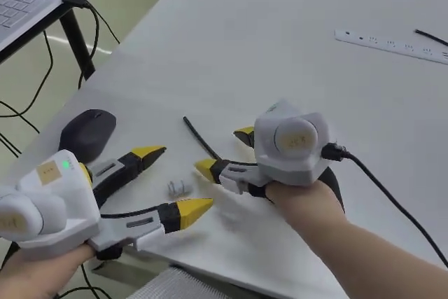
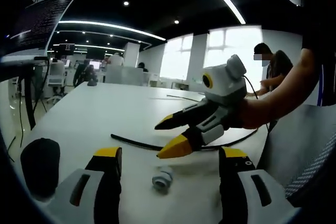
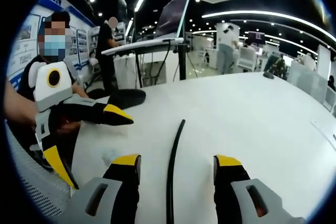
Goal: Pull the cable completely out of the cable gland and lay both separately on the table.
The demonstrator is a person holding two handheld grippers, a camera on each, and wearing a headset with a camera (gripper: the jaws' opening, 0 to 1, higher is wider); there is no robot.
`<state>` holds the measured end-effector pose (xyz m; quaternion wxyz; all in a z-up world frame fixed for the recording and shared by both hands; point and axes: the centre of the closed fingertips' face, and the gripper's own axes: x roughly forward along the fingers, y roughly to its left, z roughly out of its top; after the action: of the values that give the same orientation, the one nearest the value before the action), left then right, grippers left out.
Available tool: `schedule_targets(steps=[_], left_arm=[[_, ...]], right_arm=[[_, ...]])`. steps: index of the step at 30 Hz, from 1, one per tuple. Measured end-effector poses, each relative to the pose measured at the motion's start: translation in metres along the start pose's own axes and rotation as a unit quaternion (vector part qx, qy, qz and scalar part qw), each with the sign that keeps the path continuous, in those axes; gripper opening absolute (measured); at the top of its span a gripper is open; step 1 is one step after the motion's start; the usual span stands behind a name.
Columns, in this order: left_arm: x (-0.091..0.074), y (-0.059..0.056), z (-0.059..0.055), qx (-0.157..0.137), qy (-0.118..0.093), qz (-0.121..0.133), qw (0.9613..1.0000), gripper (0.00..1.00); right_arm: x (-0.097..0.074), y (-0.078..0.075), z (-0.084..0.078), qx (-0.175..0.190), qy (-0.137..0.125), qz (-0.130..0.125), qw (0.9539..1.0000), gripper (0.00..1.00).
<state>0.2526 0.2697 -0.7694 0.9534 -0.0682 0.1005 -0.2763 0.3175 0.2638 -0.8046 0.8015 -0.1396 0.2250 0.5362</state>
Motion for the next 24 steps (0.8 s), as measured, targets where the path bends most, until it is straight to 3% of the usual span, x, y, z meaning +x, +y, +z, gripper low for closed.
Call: schedule_targets(steps=[3,6,13,15,16,18,23,24], left_arm=[[0.001,-0.001,0.006,-0.002,-0.003,0.005,1.0,0.86],[0.003,0.002,0.012,-0.004,-0.008,0.011,0.9999,0.96],[0.012,-0.007,0.023,0.003,-0.001,-0.005,1.0,0.99],[0.015,-0.01,0.026,0.006,0.002,-0.008,0.9999,0.99],[0.016,-0.003,0.026,0.003,0.005,-0.007,1.0,0.99],[0.021,-0.005,0.035,0.017,0.005,-0.011,0.9998,0.99],[0.037,-0.019,0.045,0.039,0.02,-0.029,0.9986,0.99],[0.041,-0.025,0.042,0.043,0.036,-0.041,0.9975,0.99]], right_arm=[[-0.009,-0.008,-0.002,-0.018,0.013,-0.009,0.9997,0.63],[-0.016,-0.014,-0.002,-0.02,0.016,-0.015,0.9995,0.77],[-0.037,-0.026,-0.002,0.004,0.012,-0.018,0.9998,0.99],[-0.047,-0.03,-0.007,0.009,0.017,-0.019,0.9996,0.99],[-0.053,-0.032,-0.011,0.005,0.024,-0.023,0.9994,0.99],[-0.06,-0.03,-0.022,0.023,0.047,-0.011,0.9986,0.99],[-0.096,-0.044,-0.034,0.029,0.053,-0.017,0.998,0.99],[-0.104,-0.047,-0.037,0.031,0.058,-0.019,0.9977,0.99]])
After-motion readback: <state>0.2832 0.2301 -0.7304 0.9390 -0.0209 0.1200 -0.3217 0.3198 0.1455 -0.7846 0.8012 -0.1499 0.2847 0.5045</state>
